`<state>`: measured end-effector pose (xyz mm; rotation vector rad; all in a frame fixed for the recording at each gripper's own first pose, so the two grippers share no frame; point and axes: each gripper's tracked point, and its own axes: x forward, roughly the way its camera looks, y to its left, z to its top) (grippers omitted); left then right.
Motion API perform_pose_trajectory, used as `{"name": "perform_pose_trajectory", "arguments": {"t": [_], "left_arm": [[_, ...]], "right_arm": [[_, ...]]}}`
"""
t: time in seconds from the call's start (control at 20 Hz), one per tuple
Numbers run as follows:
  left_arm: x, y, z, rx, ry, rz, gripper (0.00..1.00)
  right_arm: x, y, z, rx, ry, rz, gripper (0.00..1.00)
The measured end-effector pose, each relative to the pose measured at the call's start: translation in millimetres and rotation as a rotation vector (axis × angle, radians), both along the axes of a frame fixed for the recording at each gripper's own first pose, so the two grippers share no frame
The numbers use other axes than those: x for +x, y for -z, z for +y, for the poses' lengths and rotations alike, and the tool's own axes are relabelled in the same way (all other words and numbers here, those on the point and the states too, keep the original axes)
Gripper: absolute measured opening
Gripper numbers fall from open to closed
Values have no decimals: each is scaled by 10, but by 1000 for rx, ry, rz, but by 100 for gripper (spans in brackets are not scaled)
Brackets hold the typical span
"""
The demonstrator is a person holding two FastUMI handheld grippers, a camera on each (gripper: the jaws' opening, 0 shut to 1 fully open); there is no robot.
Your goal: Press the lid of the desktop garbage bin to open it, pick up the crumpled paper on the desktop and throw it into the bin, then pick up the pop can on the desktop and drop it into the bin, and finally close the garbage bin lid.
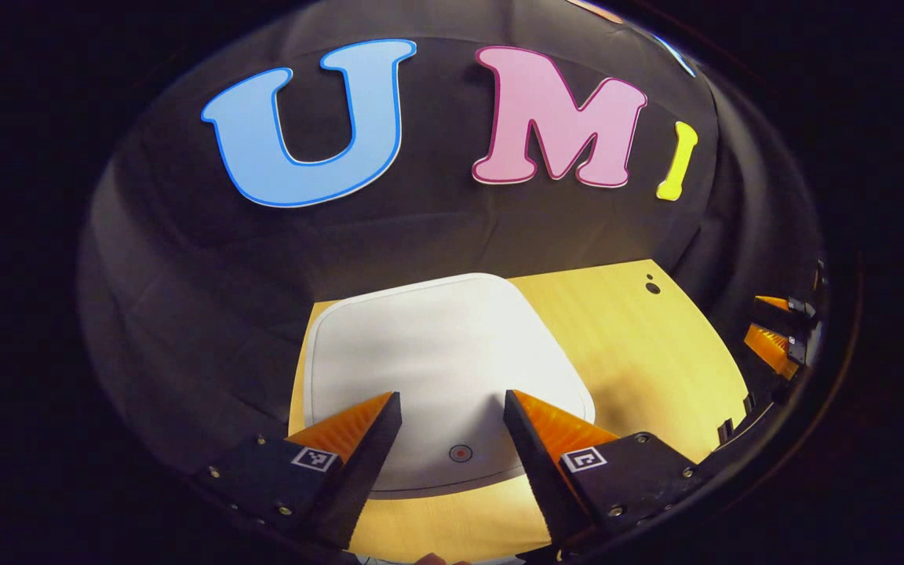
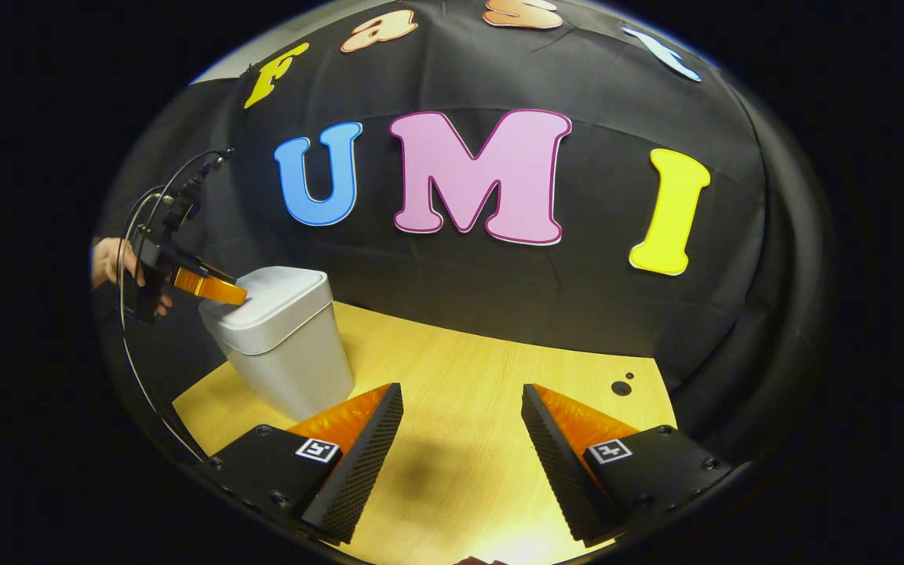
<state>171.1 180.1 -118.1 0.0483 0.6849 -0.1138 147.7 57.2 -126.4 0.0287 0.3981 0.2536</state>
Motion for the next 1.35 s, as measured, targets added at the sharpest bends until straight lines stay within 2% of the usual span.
{"name": "perform_pose_trajectory", "arguments": {"t": [0.15, 0.35, 0.7, 0.9, 1.05, 1.15, 1.25, 1.35], "left_arm": [[64, -77, -57, 4, -35, -118, 88], [61, -555, -205, 55, -36, -351, 88], [-396, -1294, -679, -23, -112, -625, 88], [-738, -1413, -966, -44, -177, -691, 87], [-1047, -1506, -1166, -32, -228, -764, 87], [-1249, -1488, -1345, -37, -230, -760, 87], [-1364, -1326, -1518, -30, -202, -695, 87], [-1471, -1303, -1615, -38, -155, -685, 89]], "right_arm": [[-19, -80, -59, 0, 2, -30, 98], [-58, -195, -182, -10, 34, -64, 98], [-284, -615, -312, 1, 112, -174, 98], [-449, -940, -300, -43, 98, -283, 98], [-548, -980, -179, -20, 69, -313, 98], [-602, -954, -130, -28, 68, -325, 98], [-711, -968, -114, -17, 93, -329, 98], [-827, -1053, -120, 0, 132, -358, 98]]}}
